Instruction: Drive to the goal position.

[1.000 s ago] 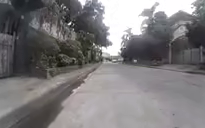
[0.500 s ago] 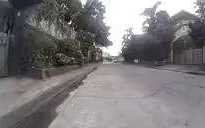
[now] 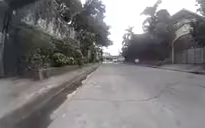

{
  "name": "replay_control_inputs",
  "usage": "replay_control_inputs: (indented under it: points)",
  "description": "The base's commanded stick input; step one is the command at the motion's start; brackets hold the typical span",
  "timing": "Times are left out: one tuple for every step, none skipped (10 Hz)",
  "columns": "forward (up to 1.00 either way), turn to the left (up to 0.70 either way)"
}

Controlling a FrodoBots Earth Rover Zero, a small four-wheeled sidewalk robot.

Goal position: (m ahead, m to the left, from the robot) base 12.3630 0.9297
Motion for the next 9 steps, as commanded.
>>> replay_control_inputs:
  points:
    - [0.3, 0.0]
    - [0.3, -0.2]
    - [0.3, -0.35]
    - [0.3, 0.0]
    - [0.3, 0.0]
    - [0.3, 0.0]
    - [0.3, 0.0]
    - [0.3, 0.0]
    - [0.3, 0.0]
